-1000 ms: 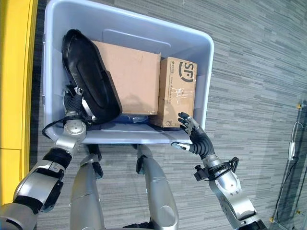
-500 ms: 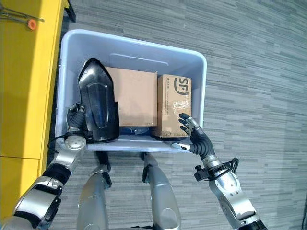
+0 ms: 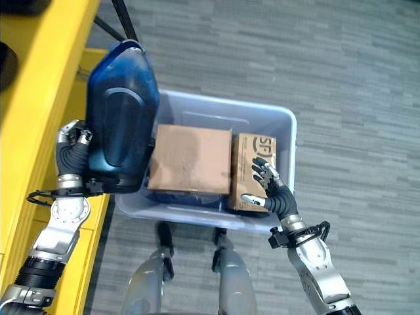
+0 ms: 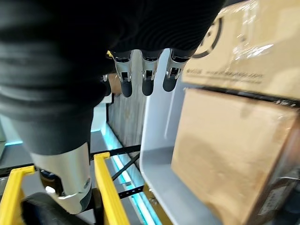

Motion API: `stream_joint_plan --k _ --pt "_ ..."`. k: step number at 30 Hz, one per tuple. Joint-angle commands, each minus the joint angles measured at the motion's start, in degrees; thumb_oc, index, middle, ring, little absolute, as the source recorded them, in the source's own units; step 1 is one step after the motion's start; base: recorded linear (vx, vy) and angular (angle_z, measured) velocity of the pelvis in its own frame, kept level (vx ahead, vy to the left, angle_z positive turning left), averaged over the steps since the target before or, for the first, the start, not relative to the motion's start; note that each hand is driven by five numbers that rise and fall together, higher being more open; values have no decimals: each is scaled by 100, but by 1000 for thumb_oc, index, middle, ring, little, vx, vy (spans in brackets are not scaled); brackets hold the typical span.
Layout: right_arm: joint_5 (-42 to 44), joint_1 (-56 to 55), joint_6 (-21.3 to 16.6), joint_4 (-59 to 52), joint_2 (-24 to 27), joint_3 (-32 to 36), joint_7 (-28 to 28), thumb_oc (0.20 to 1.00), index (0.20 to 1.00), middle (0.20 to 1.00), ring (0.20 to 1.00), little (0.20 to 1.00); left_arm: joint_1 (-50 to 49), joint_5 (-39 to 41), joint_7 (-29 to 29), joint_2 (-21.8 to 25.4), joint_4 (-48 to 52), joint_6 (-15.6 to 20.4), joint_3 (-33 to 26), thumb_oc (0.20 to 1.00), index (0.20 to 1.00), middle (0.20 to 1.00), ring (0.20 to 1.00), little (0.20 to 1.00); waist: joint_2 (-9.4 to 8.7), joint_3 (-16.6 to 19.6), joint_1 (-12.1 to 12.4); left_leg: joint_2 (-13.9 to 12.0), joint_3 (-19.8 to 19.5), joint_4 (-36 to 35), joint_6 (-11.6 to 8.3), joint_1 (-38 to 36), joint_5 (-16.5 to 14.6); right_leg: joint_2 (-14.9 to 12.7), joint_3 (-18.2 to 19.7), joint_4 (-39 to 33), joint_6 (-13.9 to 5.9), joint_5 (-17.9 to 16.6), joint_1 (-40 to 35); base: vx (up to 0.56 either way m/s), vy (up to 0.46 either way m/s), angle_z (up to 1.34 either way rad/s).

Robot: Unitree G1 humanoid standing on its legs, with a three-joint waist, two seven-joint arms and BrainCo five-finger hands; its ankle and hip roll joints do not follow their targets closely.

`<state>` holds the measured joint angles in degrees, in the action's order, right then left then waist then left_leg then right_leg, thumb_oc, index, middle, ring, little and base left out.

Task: Move parts from the plastic box to the shelf.

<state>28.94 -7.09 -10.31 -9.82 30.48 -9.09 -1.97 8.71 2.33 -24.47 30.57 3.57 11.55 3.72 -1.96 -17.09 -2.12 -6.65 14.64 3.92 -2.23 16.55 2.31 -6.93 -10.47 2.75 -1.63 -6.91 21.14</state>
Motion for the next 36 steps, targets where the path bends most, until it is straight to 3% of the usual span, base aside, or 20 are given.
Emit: stream_joint_plan --k 1,4,9,11,14,17,20,22,26,27,28,30,31,32,34,36 --pt "-41 -249 -174 -193 -37 263 20 1000 1000 1000 1000 1000 38 512 415 140 117 563 -116 200 200 200 200 200 -91 353 71 -237 -66 364 -170 -41 -326 -787 -27 -125 -712 -234 -570 75 -48 -5" --pt "-75 -321 -147 -183 -93 284 9 1000 1000 1000 1000 1000 -249 925 670 68 286 584 -130 200 200 200 200 200 -53 437 114 -262 -36 307 -169 -307 -338 -758 -61 -62 -686 -139 -767 57 -48 -4" --pt "-160 -473 -40 -83 -180 364 -64 1000 1000 1000 1000 1000 -1050 1306 1184 61 721 408 -297 200 200 200 200 200 81 598 178 -364 -38 150 -167 -950 -327 -633 -97 449 -566 319 -1189 93 -125 0" --pt "-167 -437 28 -13 -184 294 -180 1000 1000 1000 1000 1000 -1748 1682 1587 -127 1052 306 -431 200 200 200 200 200 207 745 268 -621 -206 204 -212 -1284 -221 -370 -171 988 -381 833 -1438 66 -292 22" --pt "-174 -252 60 81 -159 136 -206 1000 1000 1000 1000 1000 -2080 1915 1748 -271 1190 229 -496 200 200 200 200 200 252 769 376 -791 -380 379 -247 -1378 -124 -175 -288 1079 -228 1003 -1664 24 -356 40" --pt "-185 73 30 229 -12 4 -159 1000 1000 1000 1000 1000 -2374 2126 1880 -350 1379 168 -522 200 200 200 200 200 422 602 620 -980 -1033 389 -511 -1012 926 70 -604 987 25 1106 -1846 -141 -243 39" --pt "-314 314 -74 367 59 66 58 1000 1000 1000 1000 1000 -2450 2203 1903 -364 1426 140 -508 200 200 200 200 200 583 602 706 -1114 -1324 -173 -871 -536 2052 30 -1063 895 80 1091 -1715 -206 -65 90" --pt "-381 390 -75 377 83 122 141 1000 1000 1000 1000 1000 -2427 2279 1904 -361 1357 122 -541 200 200 200 200 200 496 630 648 -1115 -1179 131 -803 -418 1861 -166 -1269 709 72 961 -1676 -200 -46 143" --pt "-386 122 -36 469 -9 256 174 1000 1000 1000 1000 1000 -2377 2278 1935 -380 1394 83 -655 200 200 200 200 200 407 807 466 -1152 -753 946 -623 -985 726 -594 -1740 655 -77 873 -1801 -128 49 121" --pt "-354 -6 -3 446 -84 316 160 1000 1000 1000 1000 1000 -2237 2299 1907 -384 1431 59 -678 200 200 200 200 200 449 862 345 -1218 -518 1242 -577 -1421 429 -744 -2050 833 -68 916 -1838 -66 136 140" --pt "-353 -16 1 437 -84 324 158 1000 1000 1000 1000 1000 -2235 2299 1905 -383 1431 57 -672 200 200 200 200 200 454 837 339 -1219 -527 1257 -576 -1443 404 -754 -2057 863 -77 939 -1863 -75 198 130" --pt "-306 -106 19 413 -178 365 161 1000 1000 1000 1000 1000 -2079 2264 1848 -368 1423 45 -629 200 200 200 200 200 486 835 257 -990 -568 989 -501 -1622 -24 -933 -2178 1198 -176 911 -1768 -11 195 130" --pt "-256 -122 54 388 -209 428 172 1000 1000 1000 1000 1000 -2095 2251 1850 -423 1430 4 -641 200 200 200 200 200 498 813 228 -891 -430 933 -399 -1612 -484 -1051 -2240 1320 -247 865 -1782 91 466 103" --pt "-216 -179 84 349 -329 444 156 1000 1000 1000 1000 1000 -2106 2255 1885 -355 1546 -30 -685 200 200 200 200 200 471 722 230 -948 -165 1120 -271 -1585 -846 -1359 -2269 1558 -322 722 -1784 63 487 67" --pt "-154 -159 83 337 -394 471 208 1000 1000 1000 1000 1000 -1974 2263 1853 -223 1535 -32 -694 200 200 200 200 200 384 610 236 -874 -65 1235 -217 -1458 -1094 -1654 -2434 1623 -443 528 -1784 14 413 38" --pt "-202 -249 141 283 -414 482 110 1000 1000 1000 1000 1000 -2093 2171 1809 -167 1589 -10 -862 200 200 200 200 200 267 533 300 -627 -91 1475 -86 -1386 -1421 -1946 -2501 1542 -597 188 -1871 15 416 22"
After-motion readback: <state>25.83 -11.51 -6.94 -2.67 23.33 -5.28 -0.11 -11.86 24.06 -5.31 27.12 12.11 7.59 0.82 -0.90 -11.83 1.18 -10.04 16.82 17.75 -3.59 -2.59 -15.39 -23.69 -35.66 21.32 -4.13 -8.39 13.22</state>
